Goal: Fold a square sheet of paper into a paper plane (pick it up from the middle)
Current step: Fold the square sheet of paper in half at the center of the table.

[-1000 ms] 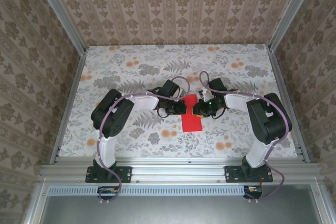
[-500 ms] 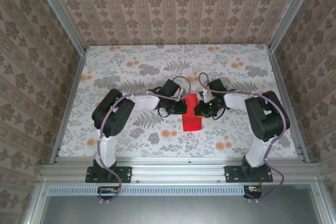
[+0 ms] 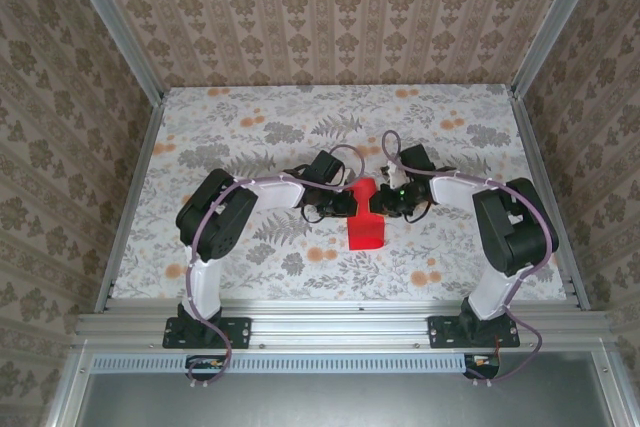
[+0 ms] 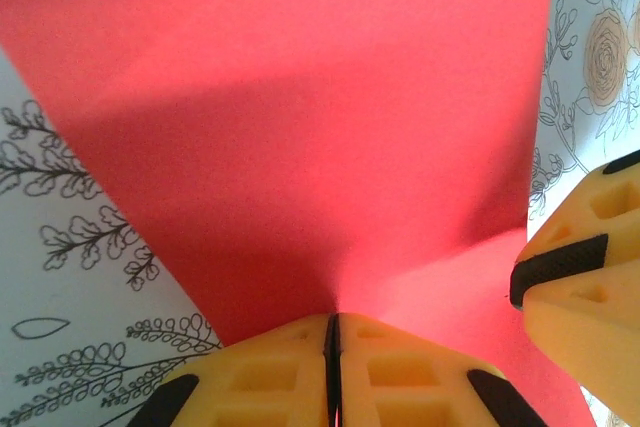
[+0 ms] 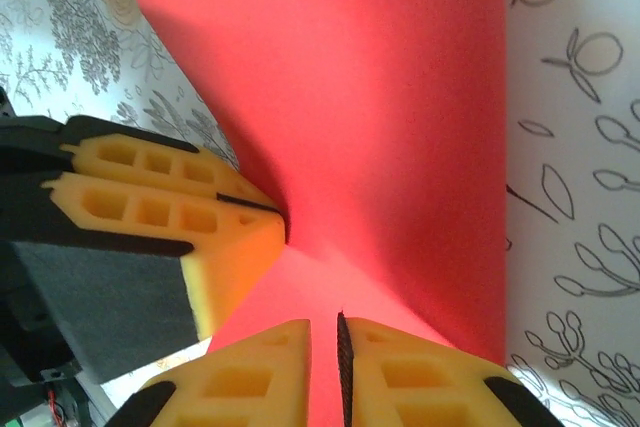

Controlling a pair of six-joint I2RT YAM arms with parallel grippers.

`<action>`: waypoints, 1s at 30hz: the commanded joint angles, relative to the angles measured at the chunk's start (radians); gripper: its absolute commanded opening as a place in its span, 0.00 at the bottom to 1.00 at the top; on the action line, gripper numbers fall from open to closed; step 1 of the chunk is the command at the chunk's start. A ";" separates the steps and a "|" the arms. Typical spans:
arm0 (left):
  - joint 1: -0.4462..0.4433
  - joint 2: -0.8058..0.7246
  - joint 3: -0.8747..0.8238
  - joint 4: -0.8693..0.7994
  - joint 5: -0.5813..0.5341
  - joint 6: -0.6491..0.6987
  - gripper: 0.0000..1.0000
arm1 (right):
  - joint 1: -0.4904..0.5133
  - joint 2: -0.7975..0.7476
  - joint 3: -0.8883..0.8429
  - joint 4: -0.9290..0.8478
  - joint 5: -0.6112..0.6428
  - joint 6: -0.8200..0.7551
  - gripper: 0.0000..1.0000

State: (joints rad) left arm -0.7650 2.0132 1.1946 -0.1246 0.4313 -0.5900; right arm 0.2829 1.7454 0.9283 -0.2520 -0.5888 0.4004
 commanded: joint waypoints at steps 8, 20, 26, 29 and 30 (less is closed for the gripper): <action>-0.003 0.102 -0.043 -0.149 -0.111 0.043 0.10 | -0.008 0.110 0.058 0.033 -0.004 0.002 0.19; -0.003 0.107 -0.040 -0.162 -0.120 0.052 0.10 | -0.024 0.071 0.089 0.015 0.008 0.006 0.19; -0.003 0.108 -0.024 -0.181 -0.125 0.062 0.10 | -0.036 0.118 0.120 0.046 -0.013 0.030 0.19; -0.003 0.107 -0.026 -0.183 -0.128 0.064 0.10 | -0.036 0.149 0.140 0.053 -0.014 0.035 0.19; -0.003 0.107 -0.027 -0.182 -0.128 0.065 0.10 | -0.037 0.155 0.145 0.053 -0.010 0.033 0.19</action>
State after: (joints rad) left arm -0.7650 2.0209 1.2144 -0.1497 0.4297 -0.5602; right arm 0.2512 1.8690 1.0439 -0.2119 -0.5957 0.4206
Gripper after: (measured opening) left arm 0.101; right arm 0.187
